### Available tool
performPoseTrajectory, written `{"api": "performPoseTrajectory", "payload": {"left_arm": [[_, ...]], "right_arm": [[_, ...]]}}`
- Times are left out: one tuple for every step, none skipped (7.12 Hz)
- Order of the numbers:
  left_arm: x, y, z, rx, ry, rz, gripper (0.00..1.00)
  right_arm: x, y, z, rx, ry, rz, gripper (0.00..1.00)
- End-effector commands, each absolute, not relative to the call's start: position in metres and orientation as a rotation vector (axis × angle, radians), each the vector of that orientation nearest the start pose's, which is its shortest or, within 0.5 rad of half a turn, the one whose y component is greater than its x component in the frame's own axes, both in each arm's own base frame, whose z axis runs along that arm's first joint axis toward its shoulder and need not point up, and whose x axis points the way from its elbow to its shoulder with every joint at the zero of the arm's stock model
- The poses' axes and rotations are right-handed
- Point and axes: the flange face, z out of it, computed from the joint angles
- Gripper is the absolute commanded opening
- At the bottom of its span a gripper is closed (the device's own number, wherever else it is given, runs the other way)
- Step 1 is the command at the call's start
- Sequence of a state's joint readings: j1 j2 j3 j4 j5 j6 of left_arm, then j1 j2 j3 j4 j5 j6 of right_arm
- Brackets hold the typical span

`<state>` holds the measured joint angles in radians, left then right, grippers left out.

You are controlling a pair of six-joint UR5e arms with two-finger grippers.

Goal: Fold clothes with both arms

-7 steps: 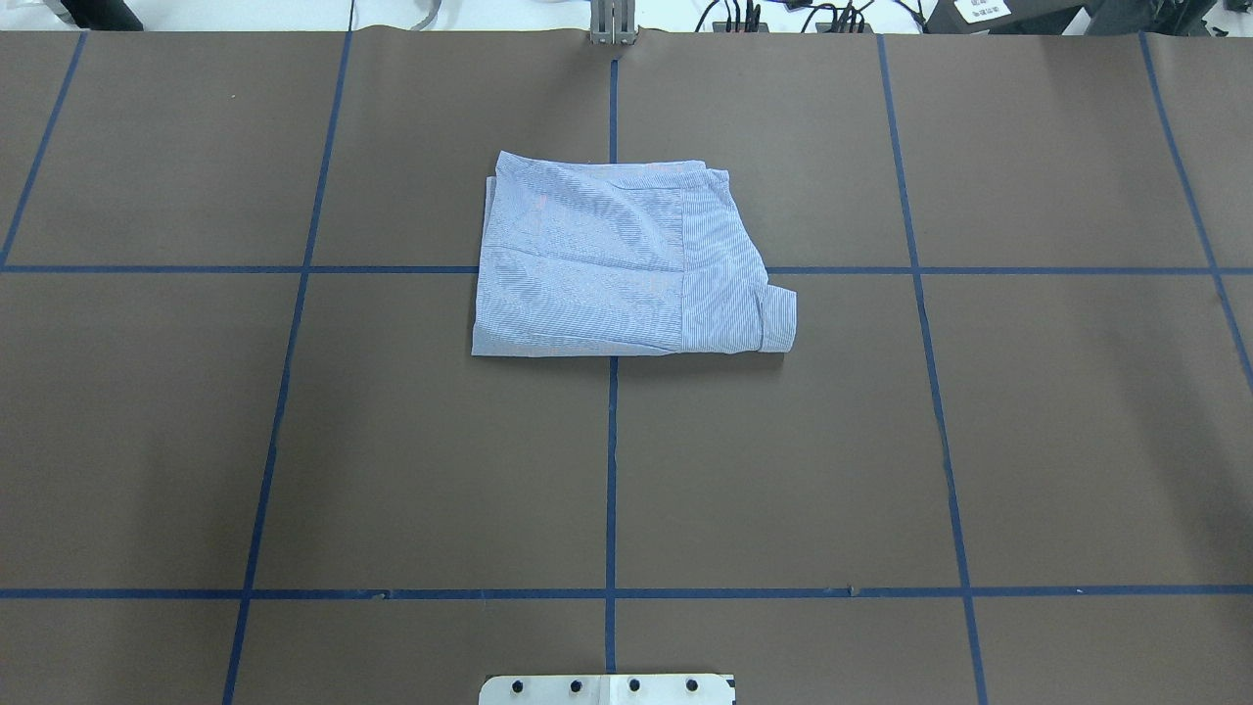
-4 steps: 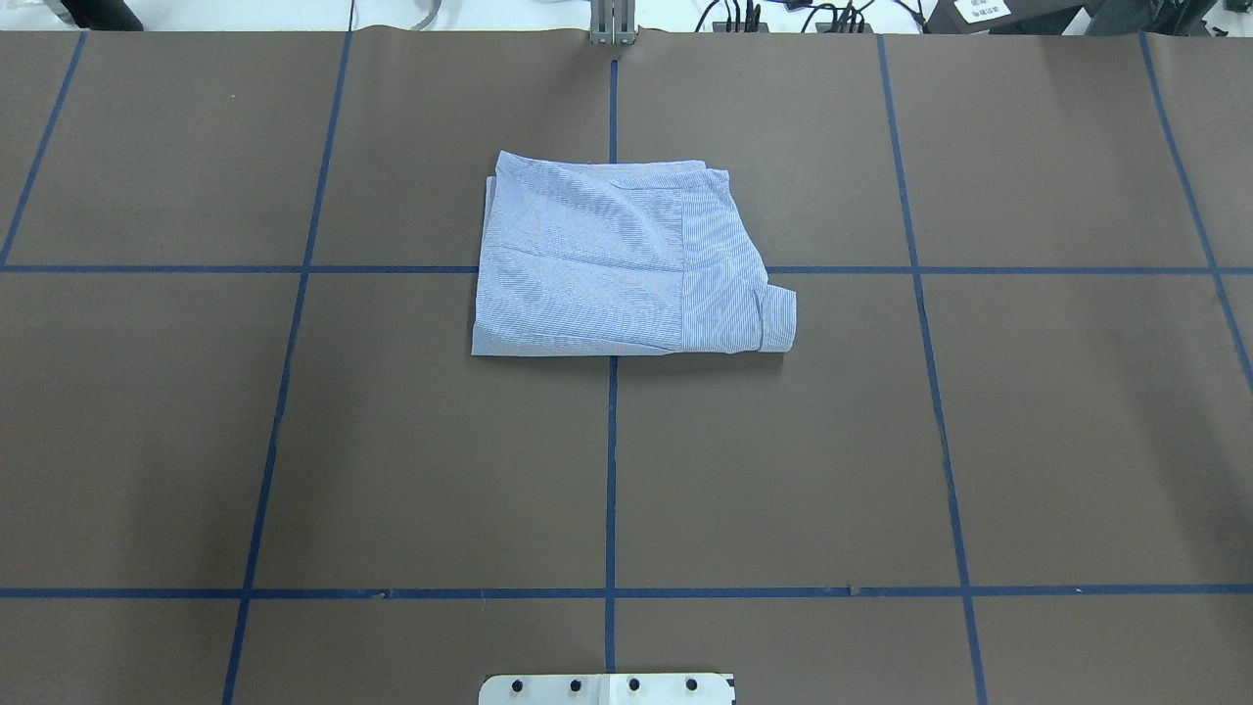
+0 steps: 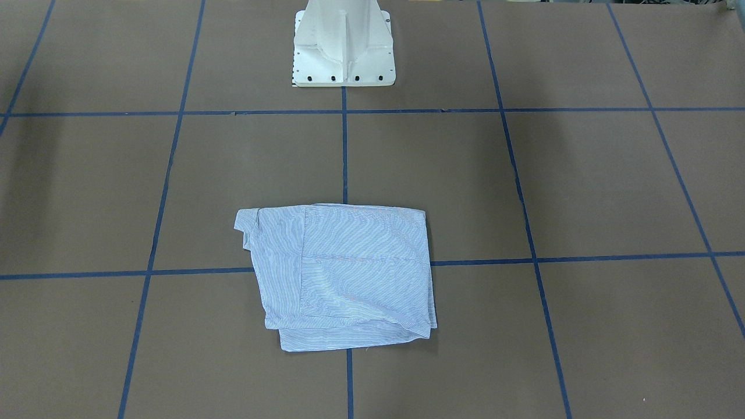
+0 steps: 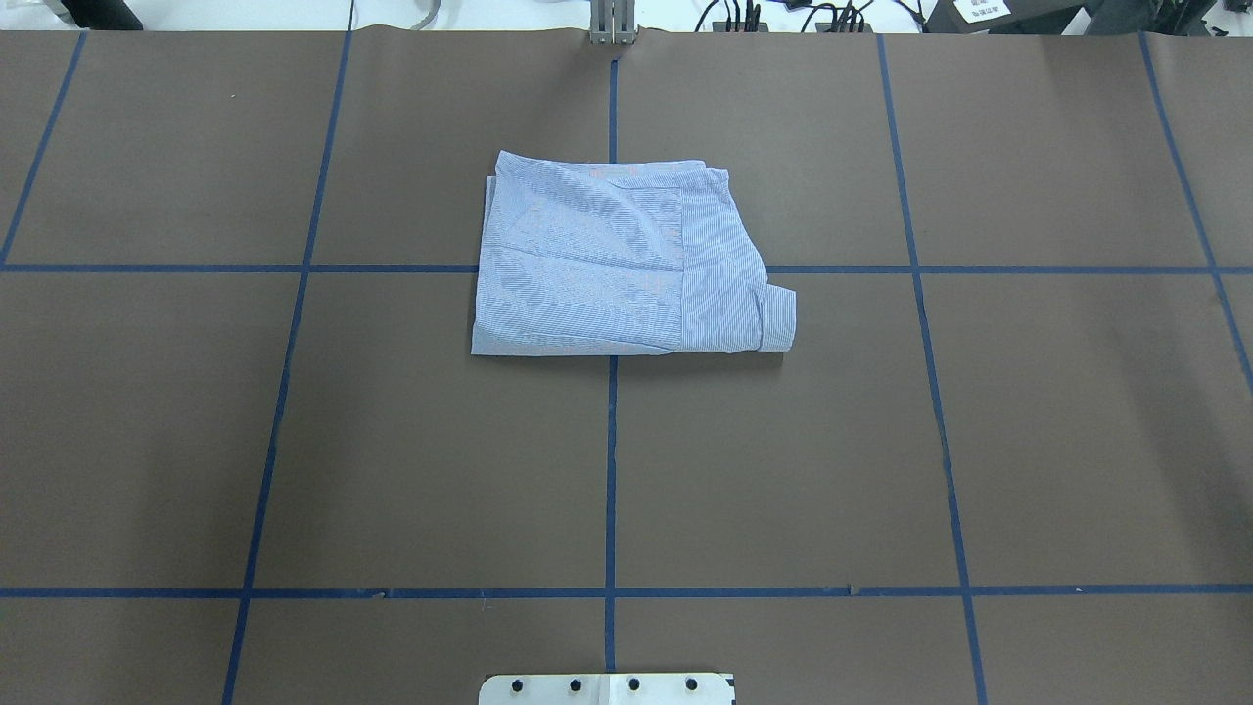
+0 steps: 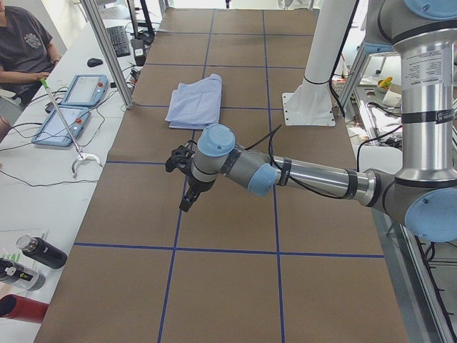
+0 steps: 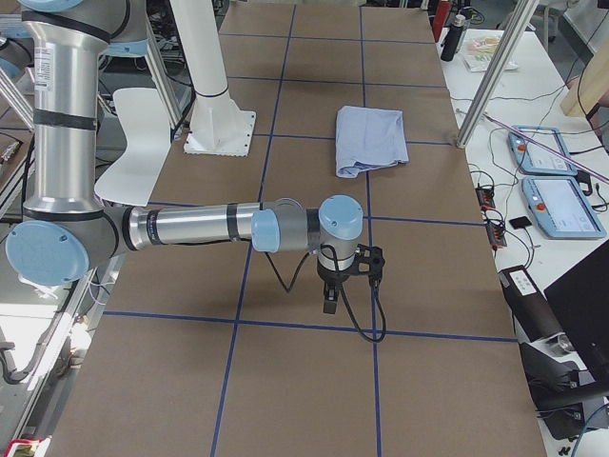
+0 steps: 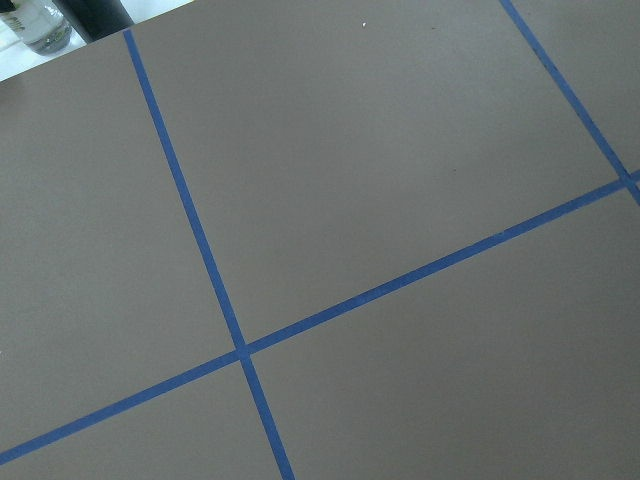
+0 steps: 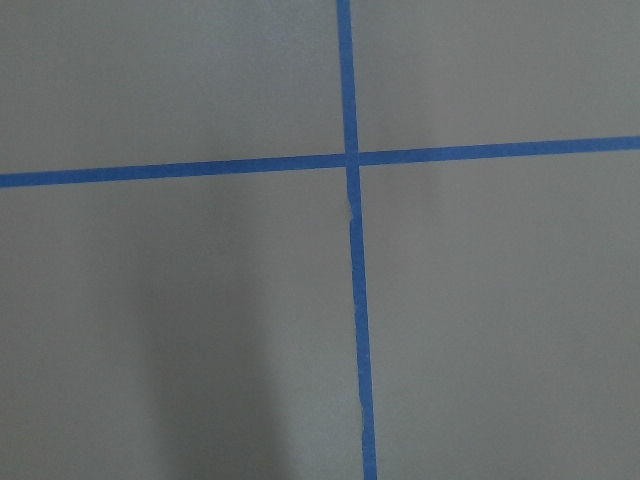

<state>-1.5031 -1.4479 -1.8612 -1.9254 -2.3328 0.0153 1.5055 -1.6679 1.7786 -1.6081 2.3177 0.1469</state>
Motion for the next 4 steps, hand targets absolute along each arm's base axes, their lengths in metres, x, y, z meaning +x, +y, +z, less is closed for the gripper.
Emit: {"api": "performPoseTrajectory", "payload": {"left_arm": [[-0.032, -0.462, 0.535, 0.475, 0.76, 0.284, 1.0], [-0.031, -0.463, 0.54, 0.464, 0.761, 0.278, 1.0], [-0.031, -0.464, 0.544, 0.458, 0.763, 0.274, 1.0], [-0.032, -0.463, 0.545, 0.455, 0.764, 0.27, 1.0]], "right_arm": [[0.03, -0.457, 0.608, 0.006, -0.746, -0.009, 1.0], [0.028, -0.458, 0.608, 0.006, -0.741, -0.014, 1.0], [0.024, -0.458, 0.609, -0.002, -0.742, -0.018, 1.0], [0.022, -0.458, 0.608, -0.007, -0.75, -0.013, 1.0]]}}
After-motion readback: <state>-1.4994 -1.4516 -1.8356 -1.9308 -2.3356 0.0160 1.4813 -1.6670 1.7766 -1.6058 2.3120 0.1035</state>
